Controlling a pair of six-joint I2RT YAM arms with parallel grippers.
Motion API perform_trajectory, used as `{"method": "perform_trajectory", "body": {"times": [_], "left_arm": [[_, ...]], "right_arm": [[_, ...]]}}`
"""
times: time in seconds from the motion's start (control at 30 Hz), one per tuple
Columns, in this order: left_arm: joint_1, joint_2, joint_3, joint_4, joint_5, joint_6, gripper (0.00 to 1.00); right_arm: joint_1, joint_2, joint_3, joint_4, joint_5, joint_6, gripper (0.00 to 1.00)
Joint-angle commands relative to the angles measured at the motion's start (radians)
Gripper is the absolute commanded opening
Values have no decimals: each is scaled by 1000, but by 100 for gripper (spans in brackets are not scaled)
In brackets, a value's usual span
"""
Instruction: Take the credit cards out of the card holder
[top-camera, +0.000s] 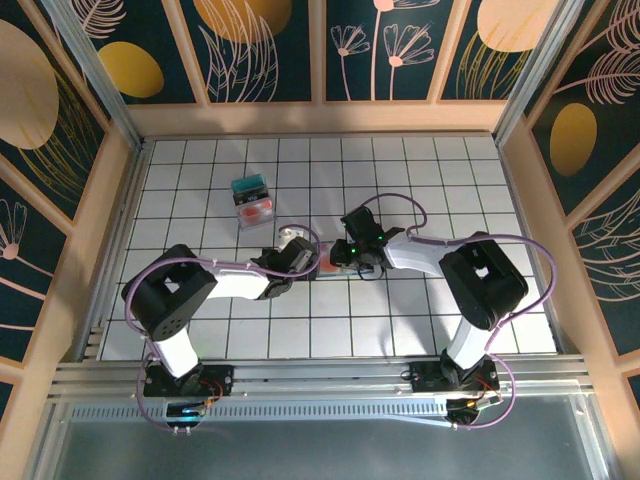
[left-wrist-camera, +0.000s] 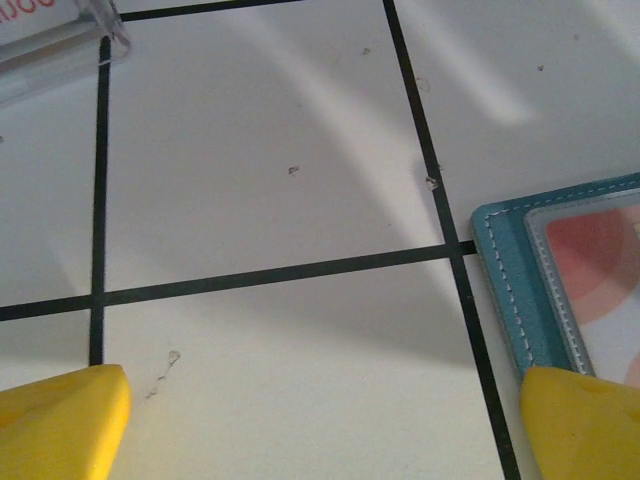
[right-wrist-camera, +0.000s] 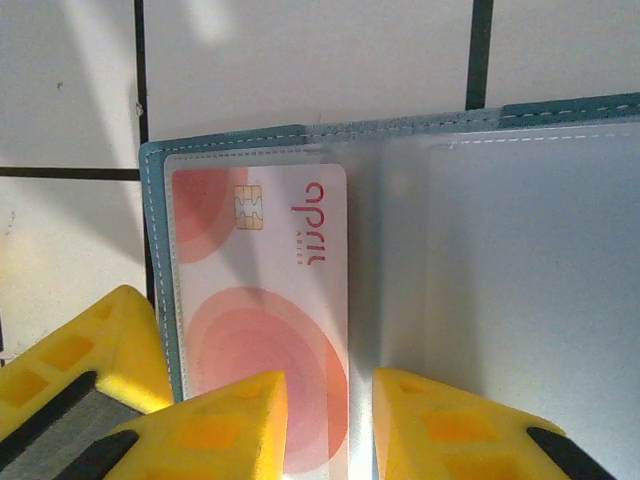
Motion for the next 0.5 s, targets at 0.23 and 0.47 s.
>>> {"method": "perform_trajectory", "body": {"times": [0.23, 0.47], "left_arm": [[5, -6, 1, -41, -13, -6, 99], [6, 26, 9, -36, 20, 1, 99]], "right_arm": [[2, 14, -29, 40, -6, 20, 29], [2, 27, -32, 61, -29, 25, 29]]}}
